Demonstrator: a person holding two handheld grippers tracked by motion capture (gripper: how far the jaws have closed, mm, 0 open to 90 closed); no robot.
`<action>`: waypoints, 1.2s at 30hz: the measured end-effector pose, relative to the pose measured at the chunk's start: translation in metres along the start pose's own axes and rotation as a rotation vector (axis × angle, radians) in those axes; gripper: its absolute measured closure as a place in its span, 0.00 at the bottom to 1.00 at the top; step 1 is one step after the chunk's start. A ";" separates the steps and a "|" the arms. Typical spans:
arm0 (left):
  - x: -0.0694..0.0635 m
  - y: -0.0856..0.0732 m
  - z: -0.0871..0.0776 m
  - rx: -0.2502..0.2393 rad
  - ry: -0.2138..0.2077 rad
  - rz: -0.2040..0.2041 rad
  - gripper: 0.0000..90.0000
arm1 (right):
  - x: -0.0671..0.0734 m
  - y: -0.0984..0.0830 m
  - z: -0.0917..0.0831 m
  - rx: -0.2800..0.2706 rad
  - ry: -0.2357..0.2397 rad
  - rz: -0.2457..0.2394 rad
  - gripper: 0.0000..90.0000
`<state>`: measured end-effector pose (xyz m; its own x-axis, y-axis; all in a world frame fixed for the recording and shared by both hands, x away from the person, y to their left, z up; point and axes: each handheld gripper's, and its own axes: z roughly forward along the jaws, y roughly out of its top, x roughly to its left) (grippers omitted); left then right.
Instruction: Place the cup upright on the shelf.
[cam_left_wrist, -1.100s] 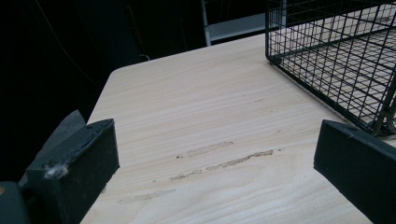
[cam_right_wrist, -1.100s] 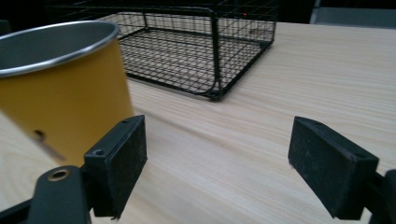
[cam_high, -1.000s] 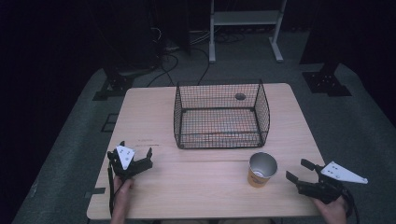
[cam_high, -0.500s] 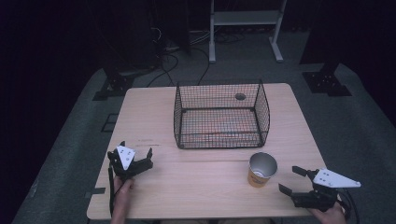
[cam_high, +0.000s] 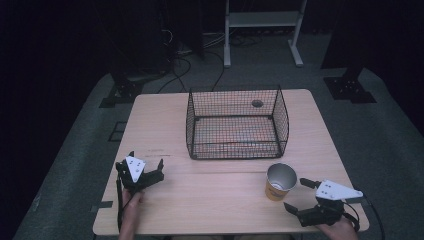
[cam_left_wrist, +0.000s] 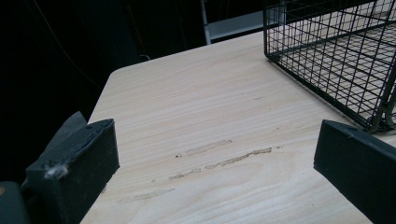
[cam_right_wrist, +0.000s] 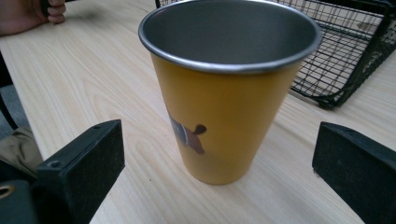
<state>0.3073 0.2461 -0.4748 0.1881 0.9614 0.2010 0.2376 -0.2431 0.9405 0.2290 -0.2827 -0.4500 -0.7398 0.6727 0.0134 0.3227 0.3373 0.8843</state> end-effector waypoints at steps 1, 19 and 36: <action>0.000 0.000 0.000 0.000 0.000 0.000 0.00 | 0.000 0.001 0.002 0.001 0.003 0.000 0.02; 0.001 0.000 0.000 0.002 0.000 -0.001 0.00 | -0.001 0.020 0.031 0.020 -0.023 -0.027 0.02; 0.000 0.000 0.000 0.001 -0.001 -0.001 0.00 | -0.002 0.033 0.034 -0.014 -0.010 -0.013 0.15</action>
<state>0.3071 0.2464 -0.4747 0.1891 0.9615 0.1993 0.2391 -0.2420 0.9404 0.2614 -0.2506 -0.4368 -0.7380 0.6748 -0.0022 0.3052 0.3367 0.8908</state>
